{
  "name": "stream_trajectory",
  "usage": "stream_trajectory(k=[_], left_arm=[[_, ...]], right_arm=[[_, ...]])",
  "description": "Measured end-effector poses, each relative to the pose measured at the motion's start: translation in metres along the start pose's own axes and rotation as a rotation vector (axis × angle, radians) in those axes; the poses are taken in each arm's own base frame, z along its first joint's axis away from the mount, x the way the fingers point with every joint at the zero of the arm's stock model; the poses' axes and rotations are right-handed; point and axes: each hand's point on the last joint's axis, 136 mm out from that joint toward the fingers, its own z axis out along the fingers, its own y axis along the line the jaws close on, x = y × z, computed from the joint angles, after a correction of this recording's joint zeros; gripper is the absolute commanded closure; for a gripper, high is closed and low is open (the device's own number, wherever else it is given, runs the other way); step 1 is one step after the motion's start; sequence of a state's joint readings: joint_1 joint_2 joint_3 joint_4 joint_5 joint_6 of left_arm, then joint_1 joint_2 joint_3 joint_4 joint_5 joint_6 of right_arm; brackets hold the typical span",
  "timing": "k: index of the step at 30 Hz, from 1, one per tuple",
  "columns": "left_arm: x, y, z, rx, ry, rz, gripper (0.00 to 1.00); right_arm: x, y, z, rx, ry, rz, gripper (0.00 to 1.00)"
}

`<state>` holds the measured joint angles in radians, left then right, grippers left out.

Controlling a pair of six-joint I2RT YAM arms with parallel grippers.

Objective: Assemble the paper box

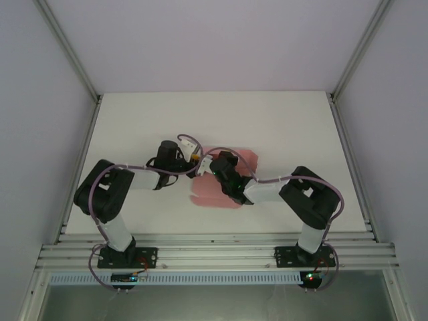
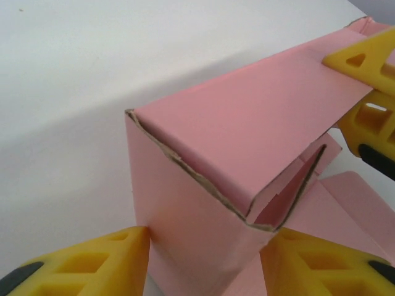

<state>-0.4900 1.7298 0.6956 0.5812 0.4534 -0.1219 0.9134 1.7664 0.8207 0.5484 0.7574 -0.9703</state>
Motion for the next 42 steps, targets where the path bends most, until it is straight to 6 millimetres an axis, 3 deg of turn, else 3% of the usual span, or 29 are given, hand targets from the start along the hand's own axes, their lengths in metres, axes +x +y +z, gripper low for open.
stream_trajectory(k=[5,8,11,14,15,18,20,24,28,32,34,37,42], left_arm=[[-0.002,0.008,0.001,-0.055,-0.01,0.005,0.76],[-0.004,0.011,0.001,-0.084,-0.019,0.009,0.77],[-0.004,0.013,0.002,-0.113,-0.028,0.018,0.8],[-0.005,0.016,-0.001,-0.154,-0.047,0.034,0.88],[-0.005,0.018,-0.001,-0.165,-0.05,0.038,0.89],[-0.005,0.02,-0.003,-0.183,-0.051,0.057,0.88],[-0.005,0.019,-0.003,-0.185,-0.049,0.075,0.87],[-0.002,0.016,-0.004,-0.19,-0.056,0.102,0.86],[0.0,0.012,-0.005,-0.198,-0.078,0.128,0.84],[0.006,0.008,-0.007,-0.222,-0.104,0.15,0.82],[0.008,0.008,-0.009,-0.233,-0.116,0.154,0.82],[0.008,0.009,-0.011,-0.247,-0.129,0.158,0.82],[0.008,0.013,-0.01,-0.268,-0.137,0.157,0.75]], right_arm=[[0.001,0.0,-0.002,-0.002,0.005,0.026,1.0],[0.001,0.0,-0.002,-0.005,0.007,0.034,1.0],[0.002,-0.001,-0.004,-0.006,0.007,0.046,0.92],[0.0,-0.001,-0.009,-0.022,-0.008,0.072,0.66],[-0.002,0.0,-0.012,-0.033,-0.019,0.082,0.49],[-0.007,-0.002,-0.023,-0.064,-0.049,0.109,0.27],[-0.01,-0.009,-0.032,-0.089,-0.074,0.15,0.21],[-0.014,-0.034,-0.056,-0.152,-0.147,0.304,0.12],[-0.006,-0.081,-0.071,-0.207,-0.229,0.565,0.06],[0.014,-0.13,-0.061,-0.267,-0.256,0.853,0.07],[0.02,-0.138,-0.049,-0.311,-0.236,0.937,0.07],[0.01,-0.12,-0.033,-0.442,-0.196,0.987,0.1],[-0.007,-0.054,-0.012,-0.671,-0.079,0.965,0.12]])
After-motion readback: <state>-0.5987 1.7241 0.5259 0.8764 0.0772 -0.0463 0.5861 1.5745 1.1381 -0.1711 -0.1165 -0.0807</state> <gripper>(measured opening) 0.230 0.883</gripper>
